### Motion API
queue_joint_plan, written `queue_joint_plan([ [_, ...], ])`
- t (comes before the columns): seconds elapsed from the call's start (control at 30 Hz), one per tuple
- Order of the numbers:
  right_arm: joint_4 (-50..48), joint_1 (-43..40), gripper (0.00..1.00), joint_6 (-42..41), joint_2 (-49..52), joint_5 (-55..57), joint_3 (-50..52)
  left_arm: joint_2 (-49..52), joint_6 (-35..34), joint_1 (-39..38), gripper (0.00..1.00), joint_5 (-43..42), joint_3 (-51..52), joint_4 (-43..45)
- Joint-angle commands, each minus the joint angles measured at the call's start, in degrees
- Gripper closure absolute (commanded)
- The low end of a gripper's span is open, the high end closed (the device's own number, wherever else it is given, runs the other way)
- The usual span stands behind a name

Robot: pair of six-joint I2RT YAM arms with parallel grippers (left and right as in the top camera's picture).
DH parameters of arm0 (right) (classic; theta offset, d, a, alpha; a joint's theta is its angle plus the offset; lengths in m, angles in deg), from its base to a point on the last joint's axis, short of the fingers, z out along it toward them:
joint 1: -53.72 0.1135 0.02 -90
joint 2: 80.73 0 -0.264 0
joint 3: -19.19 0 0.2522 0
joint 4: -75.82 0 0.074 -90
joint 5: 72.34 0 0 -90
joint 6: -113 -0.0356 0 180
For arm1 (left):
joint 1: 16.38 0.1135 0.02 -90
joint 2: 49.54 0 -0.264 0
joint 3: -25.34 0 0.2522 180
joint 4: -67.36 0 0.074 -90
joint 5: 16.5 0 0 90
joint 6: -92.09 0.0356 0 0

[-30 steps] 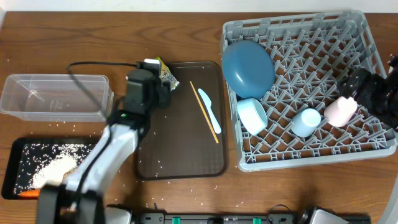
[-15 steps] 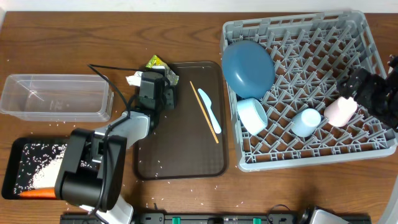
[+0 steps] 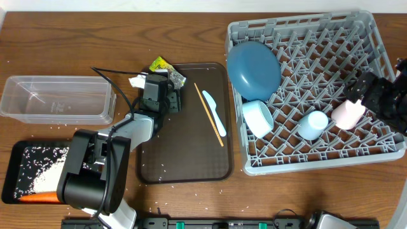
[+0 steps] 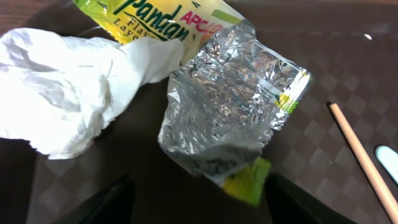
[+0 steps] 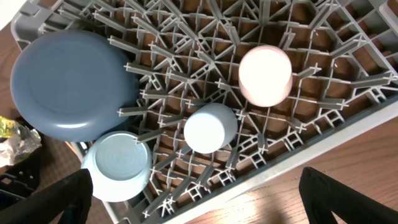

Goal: Sort waste into correct bins and load items into the dishwasher rack

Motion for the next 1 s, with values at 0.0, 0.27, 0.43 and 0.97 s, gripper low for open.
queue_joint_plan([
  [0.0,0.1,-0.3,0.01,1.0,-0.2,-0.1,-0.2,-0.2,-0.7,0.3,0.31,1.7,-0.4,1.6],
  [0.27,0.1,-0.3,0.01,1.0,-0.2,0.0,-0.2,0.3,-3.5,0.3,0.55,1.7,-0.4,7.2],
  [0.43,-0.2,-0.4,0.01,1.0,-0.2,-0.1,-0.2,2.3,-3.5,0.3,0.54,1.7,-0.4,7.1],
  [0.97,-0.1,-0.4,0.01,1.0,-0.2,-0.1,-0.2,-12.7,-3.4,0.3,0.94,-3.0,-0.4,-6.1],
])
